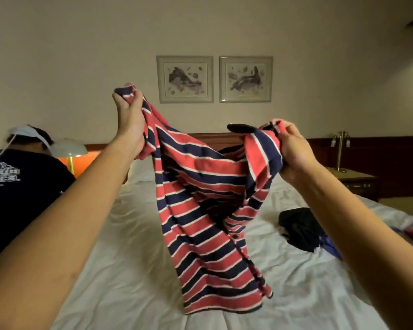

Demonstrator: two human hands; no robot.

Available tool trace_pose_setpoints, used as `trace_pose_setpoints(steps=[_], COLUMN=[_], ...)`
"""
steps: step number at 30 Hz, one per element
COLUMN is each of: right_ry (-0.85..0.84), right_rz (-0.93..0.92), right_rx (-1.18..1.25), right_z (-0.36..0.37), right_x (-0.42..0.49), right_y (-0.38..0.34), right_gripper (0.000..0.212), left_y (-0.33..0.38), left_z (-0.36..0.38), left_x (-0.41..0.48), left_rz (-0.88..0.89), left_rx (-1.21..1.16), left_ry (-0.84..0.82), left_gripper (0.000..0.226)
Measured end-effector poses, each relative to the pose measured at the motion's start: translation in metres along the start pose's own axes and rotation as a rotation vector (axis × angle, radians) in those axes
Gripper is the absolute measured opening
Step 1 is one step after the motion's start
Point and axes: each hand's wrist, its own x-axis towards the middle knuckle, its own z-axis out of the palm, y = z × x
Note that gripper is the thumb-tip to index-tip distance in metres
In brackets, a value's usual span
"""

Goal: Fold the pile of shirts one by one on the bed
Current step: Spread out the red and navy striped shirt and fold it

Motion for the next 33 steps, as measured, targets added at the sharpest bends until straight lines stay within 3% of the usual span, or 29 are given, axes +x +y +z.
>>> trace_pose_setpoints(steps=[3,5,8,9,11,14,17,19,20,22,24,27,30,33], right_ry=[0.058,0.164,0.218,0.187,0.038,-0.321,-0.948,-1.093,-1.089,-1.02,-0.908,-0.735,-0.667,-0.529], right_rz=[0.171,0.356,0.609,0.673,0.694,0.365,0.139,0.139,0.086,-0.091,-0.085,-0.042,-0.21,-0.341], right_rx=[-0.141,-0.191,-0.316,-0.459,-0.869,-1.276,-1.451,-1.576,-1.652,-1.719,-1.628,-1.542,-1.586,-1.667], right_z=[-0.037,-0.074,-0.142,-0.164,-0.2,-0.229,-0.232,-0.232,-0.231,-0.224,-0.217,-0.205,-0.186,-0.158], right_x=[0.001,-0.007,-0.036,-0.049,-0.074,-0.098,-0.107,-0.104,-0.099,-0.087,-0.076,-0.057,-0.033,-0.009], right_y=[0.05,0.097,0.17,0.192,0.232,0.271,0.292,0.299,0.3,0.296,0.286,0.259,0.227,0.19], right_gripper=[0.02,0.018,0.026,0.022,0.015,0.051,0.079,0.083,0.073,0.039,0.023,0.022,0.017,0.02], left_y=[-0.057,-0.114,-0.199,-0.222,-0.264,-0.292,-0.302,-0.306,-0.307,-0.308,-0.303,-0.286,-0.258,-0.225], left_z=[0.01,0.005,-0.024,-0.035,-0.053,-0.069,-0.086,-0.096,-0.099,-0.104,-0.112,-0.126,-0.136,-0.151], left_x=[0.002,-0.02,-0.086,-0.111,-0.159,-0.229,-0.275,-0.29,-0.292,-0.292,-0.281,-0.239,-0.177,-0.113], left_rz=[-0.161,-0.359,-0.613,-0.647,-0.552,-0.248,-0.447,-0.437,-0.358,-0.171,-0.095,-0.135,-0.114,-0.128], left_rx=[0.157,0.355,0.741,0.842,1.036,1.188,1.183,1.298,1.346,1.389,1.395,1.244,1.128,1.161], left_ry=[-0.081,-0.241,-0.666,-0.767,-0.84,-0.849,-1.15,-1.365,-1.381,-1.31,-1.243,-0.958,-0.535,-0.2], left_gripper=[0.059,0.068,0.043,0.033,0.033,0.019,0.052,0.066,0.061,0.031,0.014,0.019,0.026,0.036])
